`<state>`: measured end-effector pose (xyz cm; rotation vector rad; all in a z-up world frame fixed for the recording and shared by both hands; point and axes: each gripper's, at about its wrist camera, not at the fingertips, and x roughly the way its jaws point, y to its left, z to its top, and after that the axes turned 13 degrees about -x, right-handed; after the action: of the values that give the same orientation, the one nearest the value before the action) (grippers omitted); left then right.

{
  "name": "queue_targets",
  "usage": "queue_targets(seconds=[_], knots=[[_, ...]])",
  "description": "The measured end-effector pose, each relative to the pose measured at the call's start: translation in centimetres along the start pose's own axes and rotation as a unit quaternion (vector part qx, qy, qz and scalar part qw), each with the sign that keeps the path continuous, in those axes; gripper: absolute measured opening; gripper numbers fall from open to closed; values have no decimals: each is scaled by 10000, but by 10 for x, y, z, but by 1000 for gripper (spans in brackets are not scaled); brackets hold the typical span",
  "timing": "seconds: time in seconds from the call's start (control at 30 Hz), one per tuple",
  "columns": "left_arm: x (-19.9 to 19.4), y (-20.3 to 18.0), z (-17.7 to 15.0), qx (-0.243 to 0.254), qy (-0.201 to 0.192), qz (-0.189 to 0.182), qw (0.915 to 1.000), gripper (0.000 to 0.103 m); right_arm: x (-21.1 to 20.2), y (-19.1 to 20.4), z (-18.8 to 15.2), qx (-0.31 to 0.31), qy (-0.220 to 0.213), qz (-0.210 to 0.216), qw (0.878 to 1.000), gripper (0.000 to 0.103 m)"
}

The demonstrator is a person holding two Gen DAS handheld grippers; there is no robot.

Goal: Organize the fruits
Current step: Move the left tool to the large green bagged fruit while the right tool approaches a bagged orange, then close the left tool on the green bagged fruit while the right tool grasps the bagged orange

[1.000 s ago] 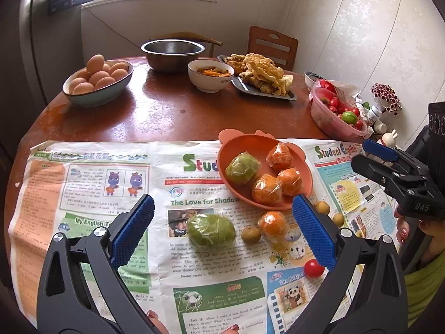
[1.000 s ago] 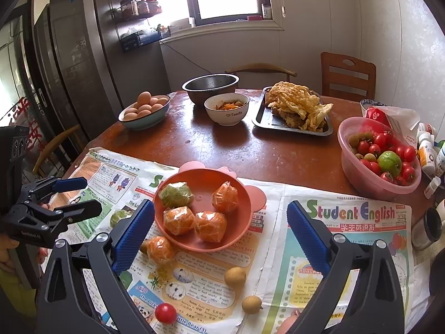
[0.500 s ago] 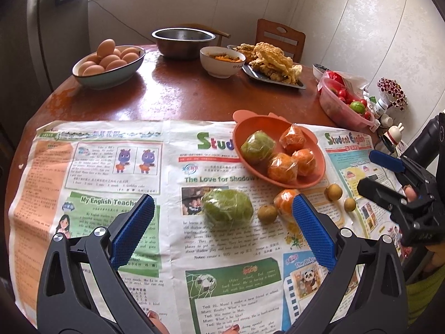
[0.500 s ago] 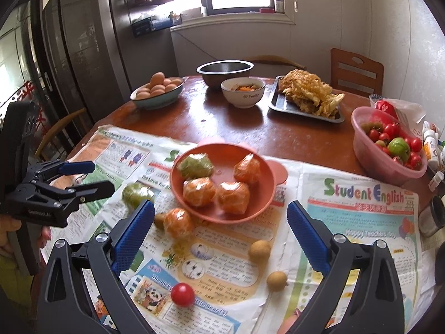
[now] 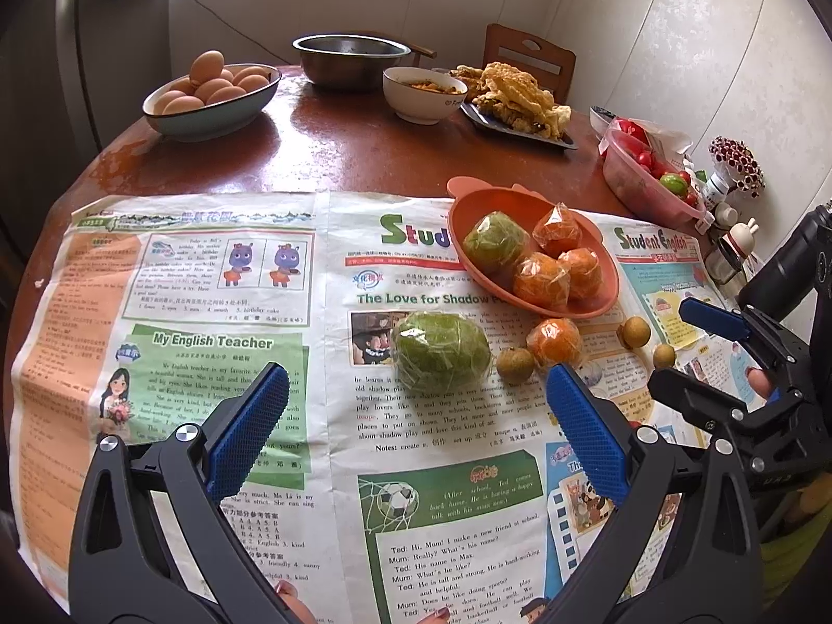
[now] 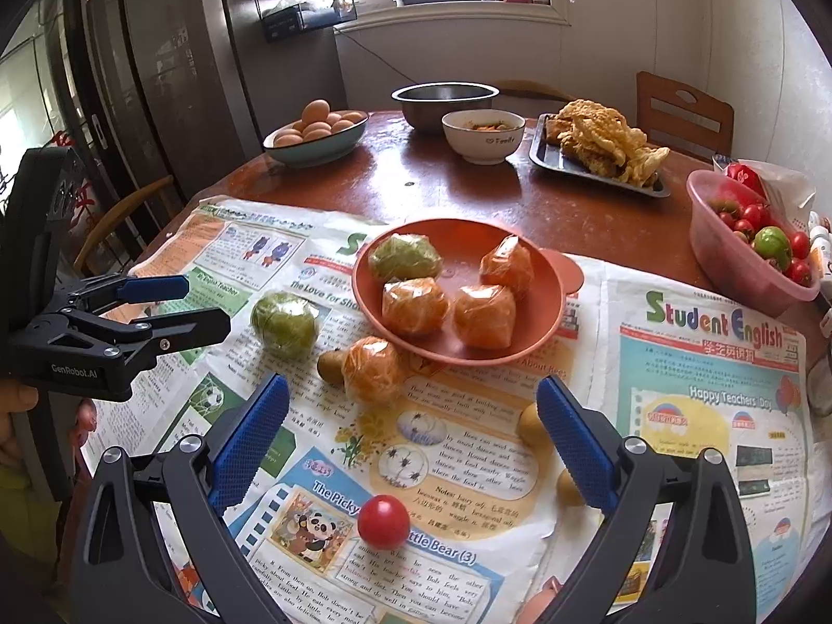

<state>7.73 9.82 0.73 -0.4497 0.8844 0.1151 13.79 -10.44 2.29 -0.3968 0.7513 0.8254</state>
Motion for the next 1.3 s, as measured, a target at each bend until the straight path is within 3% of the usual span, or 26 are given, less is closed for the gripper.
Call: queue_targets(seconds=[0.67,0.77,1.0,1.17,1.3], knots=[[24,8,-5,-57,250,87,9996,93,35,7,-6,38,259,110,9996,93],[27,9,-4,-75,263,88,9996,93,41,8,-5,13,318,171,9993,82],[33,6,-2,-24,292,80,9995,93,51,11,-2,-43,370,221,9991,74],[38,3,0,23,305,53,9995,93,57,13,0,-78,411,289,9987,53],[43,2,2,23,338,43,9994,89,62,14,0,-59,419,332,9985,48]])
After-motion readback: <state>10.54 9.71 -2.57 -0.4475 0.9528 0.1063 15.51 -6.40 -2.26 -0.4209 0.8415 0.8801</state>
